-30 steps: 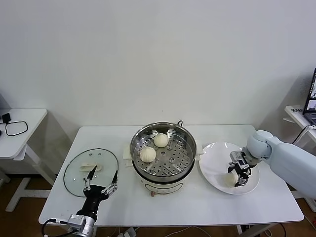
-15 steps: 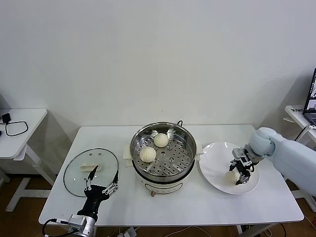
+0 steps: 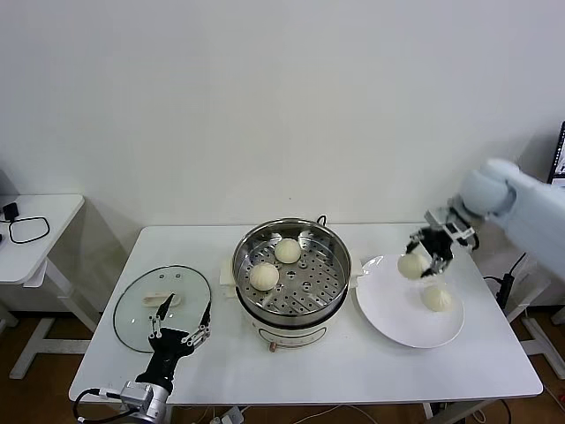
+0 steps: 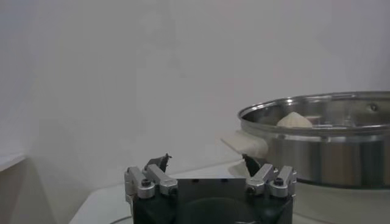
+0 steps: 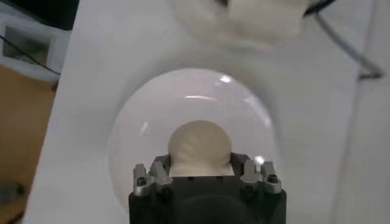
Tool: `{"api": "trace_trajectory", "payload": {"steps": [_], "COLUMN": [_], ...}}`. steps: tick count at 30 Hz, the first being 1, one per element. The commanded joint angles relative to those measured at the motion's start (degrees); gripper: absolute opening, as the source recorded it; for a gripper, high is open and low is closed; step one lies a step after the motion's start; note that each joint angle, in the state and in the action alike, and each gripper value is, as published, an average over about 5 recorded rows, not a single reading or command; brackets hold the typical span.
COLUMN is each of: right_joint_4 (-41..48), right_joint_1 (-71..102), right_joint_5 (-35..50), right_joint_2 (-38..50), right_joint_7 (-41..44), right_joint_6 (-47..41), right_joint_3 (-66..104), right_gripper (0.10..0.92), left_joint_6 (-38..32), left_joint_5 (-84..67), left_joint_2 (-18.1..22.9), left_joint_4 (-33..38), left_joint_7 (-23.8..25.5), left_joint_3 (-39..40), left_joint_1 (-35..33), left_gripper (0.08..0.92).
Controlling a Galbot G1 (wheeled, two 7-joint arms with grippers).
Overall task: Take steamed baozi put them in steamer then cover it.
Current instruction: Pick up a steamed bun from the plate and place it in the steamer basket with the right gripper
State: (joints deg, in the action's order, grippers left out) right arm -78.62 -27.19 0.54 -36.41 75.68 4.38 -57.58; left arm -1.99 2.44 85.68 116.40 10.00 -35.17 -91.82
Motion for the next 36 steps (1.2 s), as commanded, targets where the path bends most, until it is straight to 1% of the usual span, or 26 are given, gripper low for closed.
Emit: {"api": "trace_trajectory", "payload": {"steps": [1, 5, 9, 16, 24, 36], "right_joint_4": [-4.73, -5.13, -6.04, -7.06, -8.3, -12.23], "right_joint_1": [-18.35, -20.12, -20.11, -16.79, -10.69, -8.1], "right_joint_5": [1.66, -1.57, -2.77, -5.98, -9.9, -8.96], "right_joint_2": [-6.73, -12.68, -17.48, -23.42, -25.87, -25.41], "right_joint_7": [0.93, -0.8, -3.66, -9.18, -12.27, -12.85], "right_joint_6": [10.86, 16.1, 19.54, 23.85, 25.91, 25.47], "right_joint_3": [-9.43, -11.58, -13.67, -16.23, -15.84, -16.72], "right_gripper": [0.67, 0.67, 0.67, 0.67, 0.67, 0.676], "left_joint_6": [0.19, 0.17, 0.14, 0.18, 0.04, -0.03], "left_joint_5": [-0.23, -0.34, -0.41, -0.61, -0.84, -1.0], "left_joint_2": [-0.02, -0.02, -0.02, -0.27, -0.39, -0.35], "left_joint_4": [-0.34, -0.69, -1.38, -2.11, -3.14, -3.97], "left_joint_7": [0.21, 0.41, 0.57, 0.76, 1.24, 1.43], "left_joint_3": [-0.55, -1.14, -1.53, -1.98, -3.19, -3.64], "left_joint_1": [0.15, 0.25, 0.5, 0.9, 1.03, 1.53], "left_gripper": [0.823, 0.823, 0.823, 0.823, 0.823, 0.823]}}
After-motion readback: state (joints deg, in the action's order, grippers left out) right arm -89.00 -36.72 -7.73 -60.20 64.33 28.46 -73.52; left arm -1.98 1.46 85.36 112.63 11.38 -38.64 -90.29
